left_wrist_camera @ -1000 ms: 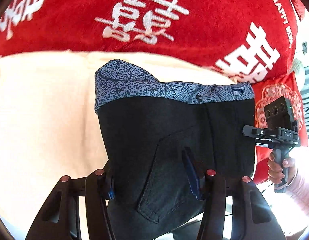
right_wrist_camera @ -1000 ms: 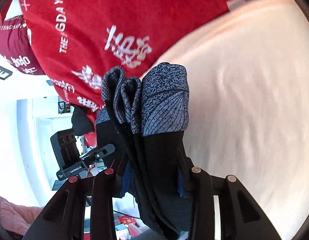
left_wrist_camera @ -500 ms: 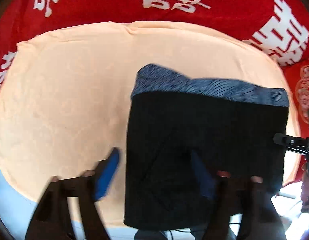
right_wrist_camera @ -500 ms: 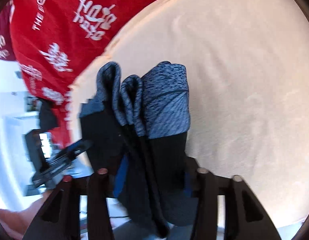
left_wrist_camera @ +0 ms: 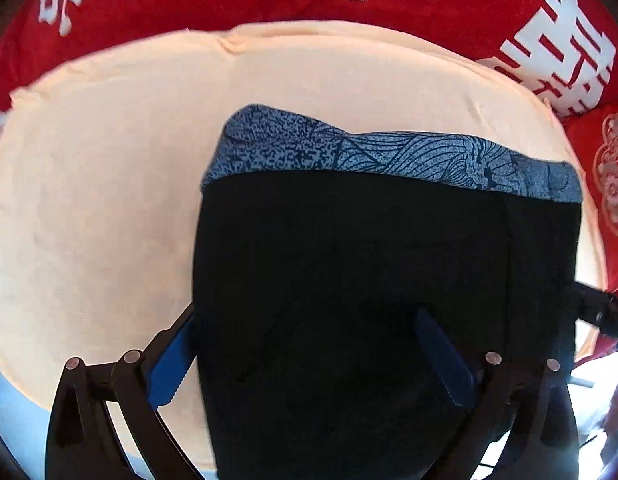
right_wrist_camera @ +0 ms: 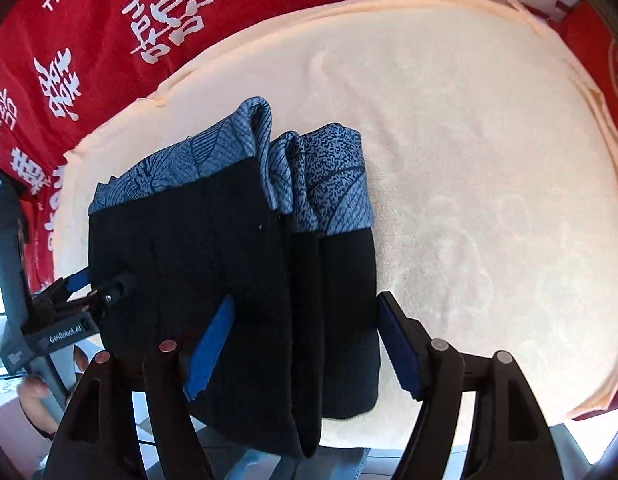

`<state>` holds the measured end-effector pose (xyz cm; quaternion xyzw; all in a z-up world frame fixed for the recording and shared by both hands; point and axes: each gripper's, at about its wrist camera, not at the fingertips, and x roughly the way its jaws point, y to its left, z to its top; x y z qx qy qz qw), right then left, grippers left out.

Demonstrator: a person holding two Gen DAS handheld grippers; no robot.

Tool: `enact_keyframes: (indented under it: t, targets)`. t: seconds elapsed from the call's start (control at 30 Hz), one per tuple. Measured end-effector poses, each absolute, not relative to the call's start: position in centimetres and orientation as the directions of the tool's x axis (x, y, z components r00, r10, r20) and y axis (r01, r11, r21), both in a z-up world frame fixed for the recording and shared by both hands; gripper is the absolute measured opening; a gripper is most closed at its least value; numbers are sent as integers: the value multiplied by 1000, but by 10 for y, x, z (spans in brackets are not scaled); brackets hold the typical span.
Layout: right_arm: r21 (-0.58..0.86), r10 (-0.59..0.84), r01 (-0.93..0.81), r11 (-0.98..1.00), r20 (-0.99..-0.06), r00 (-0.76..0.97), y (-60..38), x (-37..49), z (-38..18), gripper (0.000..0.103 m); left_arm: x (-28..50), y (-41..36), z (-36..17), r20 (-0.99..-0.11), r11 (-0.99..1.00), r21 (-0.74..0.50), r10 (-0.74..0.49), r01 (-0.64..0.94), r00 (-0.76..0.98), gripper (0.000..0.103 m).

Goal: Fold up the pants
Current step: 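Open the right gripper and withdraw both grippers from the folded pants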

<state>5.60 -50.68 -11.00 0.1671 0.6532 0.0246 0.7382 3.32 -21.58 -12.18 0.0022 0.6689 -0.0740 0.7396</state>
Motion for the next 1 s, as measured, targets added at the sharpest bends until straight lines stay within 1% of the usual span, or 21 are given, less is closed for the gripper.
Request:
enact_keyframes:
  t: [0.07, 0.1, 0.2, 0.23, 0.57, 0.77, 1.0]
  targets:
    - [263, 236, 179, 948, -958, 162, -504, 50, -101, 76, 33, -215, -120, -990, 989, -106, -115, 108, 87, 103]
    - [258, 228, 178, 950, -959, 171, -502, 46, -95, 76, 31, -217, -117, -991, 990, -85, -96, 115, 94, 103]
    - [241, 207, 182, 953, -960, 187, -495, 36, -79, 80, 21, -228, -100, -990, 986, 39, 16, 165, 143, 103]
    - [238, 203, 182, 954, -960, 192, -491, 32, -74, 80, 17, -230, -93, -987, 983, 57, 30, 173, 155, 103]
    - [210, 167, 212, 955, -965, 203, -453, -2, -28, 85, -21, -231, -16, -983, 978, 91, 58, 187, 177, 103]
    - [168, 129, 209, 963, -973, 189, -437, -11, -12, 85, -37, -221, 9, -981, 979, 111, 81, 169, 174, 103]
    - [145, 112, 193, 970, -978, 175, -421, -20, 1, 85, -52, -215, 23, -976, 975, 140, 106, 171, 189, 103]
